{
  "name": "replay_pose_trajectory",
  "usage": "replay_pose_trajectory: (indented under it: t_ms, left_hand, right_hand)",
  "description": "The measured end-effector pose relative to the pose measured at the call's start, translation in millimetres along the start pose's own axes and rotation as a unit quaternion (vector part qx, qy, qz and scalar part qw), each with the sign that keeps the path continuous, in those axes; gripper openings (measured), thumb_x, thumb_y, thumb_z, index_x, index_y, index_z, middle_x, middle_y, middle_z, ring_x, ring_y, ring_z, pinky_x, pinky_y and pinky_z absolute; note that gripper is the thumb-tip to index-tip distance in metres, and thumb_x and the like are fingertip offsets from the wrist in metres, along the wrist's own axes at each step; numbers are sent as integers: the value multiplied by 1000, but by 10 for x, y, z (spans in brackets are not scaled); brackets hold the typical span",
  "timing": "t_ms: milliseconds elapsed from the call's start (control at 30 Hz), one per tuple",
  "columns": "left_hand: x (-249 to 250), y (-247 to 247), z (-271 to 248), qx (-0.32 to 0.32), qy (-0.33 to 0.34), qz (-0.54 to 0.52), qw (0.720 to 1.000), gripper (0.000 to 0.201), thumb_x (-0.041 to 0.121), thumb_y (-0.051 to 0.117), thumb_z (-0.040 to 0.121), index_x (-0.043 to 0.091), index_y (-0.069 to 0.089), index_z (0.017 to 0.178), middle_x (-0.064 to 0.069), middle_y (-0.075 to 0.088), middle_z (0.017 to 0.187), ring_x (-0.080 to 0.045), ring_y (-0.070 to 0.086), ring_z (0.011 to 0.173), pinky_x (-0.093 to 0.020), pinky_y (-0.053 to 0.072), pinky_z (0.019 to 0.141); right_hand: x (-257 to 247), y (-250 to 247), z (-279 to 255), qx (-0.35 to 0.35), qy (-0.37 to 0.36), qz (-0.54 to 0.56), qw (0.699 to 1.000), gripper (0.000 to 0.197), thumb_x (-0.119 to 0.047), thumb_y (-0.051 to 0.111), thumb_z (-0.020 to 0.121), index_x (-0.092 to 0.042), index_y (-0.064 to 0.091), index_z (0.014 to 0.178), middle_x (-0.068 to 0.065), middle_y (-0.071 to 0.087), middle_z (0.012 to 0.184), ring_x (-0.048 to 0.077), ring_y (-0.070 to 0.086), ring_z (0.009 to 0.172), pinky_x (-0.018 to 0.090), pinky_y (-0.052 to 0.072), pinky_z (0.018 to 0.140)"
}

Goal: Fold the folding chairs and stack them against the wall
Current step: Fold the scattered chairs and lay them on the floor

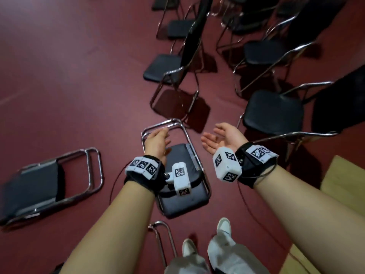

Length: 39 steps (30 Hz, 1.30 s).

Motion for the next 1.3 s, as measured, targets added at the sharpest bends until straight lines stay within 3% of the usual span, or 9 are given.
replay_pose_trajectory:
  t_ms: [67, 167, 367, 533, 800, 900, 1000, 1200, 1300]
  left_hand:
    - [206, 131, -199, -30, 6, -6, 1000, 7, 24, 60, 98, 21, 59, 92, 3, 65, 94, -14, 61, 86, -31, 44, 76]
    - [489, 433, -475, -59, 27, -4, 998, 8, 21, 60, 98, 21, 58, 90, 2, 63, 90, -12, 59, 78, -28, 43, 71]
    - [713, 1510, -961, -150, 50, 22, 987, 7, 20, 60, 97, 21, 61, 90, 1, 63, 91, -16, 60, 81, -30, 45, 73]
    - [525, 2685, -1419, -226, 73, 59, 970, 6, 21, 59, 98, 22, 60, 92, 1, 64, 91, -16, 61, 84, -32, 46, 75]
    - [-112, 4621, -2298, -333, 67, 113, 934, 6, 20, 58, 98, 21, 61, 93, 0, 64, 92, -15, 61, 82, -31, 44, 73]
    - [-311, 5084, -2517, -351, 62, 125, 926, 6, 20, 59, 98, 21, 61, 92, 0, 64, 92, -17, 62, 85, -32, 45, 74]
    - [-447, 5432, -2613, -353, 62, 139, 923, 6, 20, 58, 98, 20, 61, 93, 2, 62, 86, -14, 60, 79, -30, 44, 70]
    - [-617, 5974, -2515, -340, 63, 169, 923, 6, 19, 57, 98, 21, 60, 94, 4, 62, 80, -11, 59, 71, -27, 43, 64]
    - [-664, 6234, -2416, -341, 55, 181, 921, 4, 17, 55, 99, 18, 59, 98, 4, 63, 77, -10, 60, 69, -24, 46, 58]
  right_hand:
    - [-150, -57, -267, -1, -21, 12, 1000, 13, -23, 51, 97, -11, 47, 103, 16, 59, 93, 31, 62, 83, 41, 51, 72]
    - [-440, -239, -608, 1, -62, 41, 997, 17, -22, 52, 97, -12, 48, 110, 15, 59, 94, 30, 62, 84, 40, 51, 73]
    - [-1163, -973, -1195, 7, -145, 78, 986, 12, -20, 54, 95, -13, 50, 104, 15, 62, 97, 31, 64, 87, 40, 54, 73]
    - [-1765, -1925, -1539, 33, -185, 112, 976, 11, -19, 52, 96, -13, 48, 105, 14, 62, 94, 30, 63, 84, 40, 51, 78]
    - [-2658, -3678, -2097, 95, -238, 151, 955, 8, -19, 51, 96, -13, 52, 100, 13, 60, 97, 28, 63, 82, 39, 52, 74]
    - [-2926, -4109, -2221, 112, -249, 155, 949, 6, -17, 51, 95, -11, 53, 94, 12, 59, 93, 27, 62, 79, 38, 51, 74]
    - [-3122, -4422, -2240, 121, -251, 167, 946, 11, -16, 51, 94, -12, 51, 105, 12, 60, 90, 27, 62, 76, 37, 52, 72]
    - [-3369, -4834, -1965, 126, -234, 191, 945, 19, -14, 50, 94, -12, 49, 113, 12, 59, 89, 26, 62, 74, 37, 52, 68]
    - [-3527, -4962, -1800, 133, -228, 195, 945, 12, -14, 50, 95, -11, 50, 107, 12, 59, 89, 26, 62, 75, 37, 52, 68]
Point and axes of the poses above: each hand's wrist, its own z-axis towards the middle knuckle, its own y-axis out of the palm, x = y × z, the point moved 2 cm from there along z, towards the middle knuckle
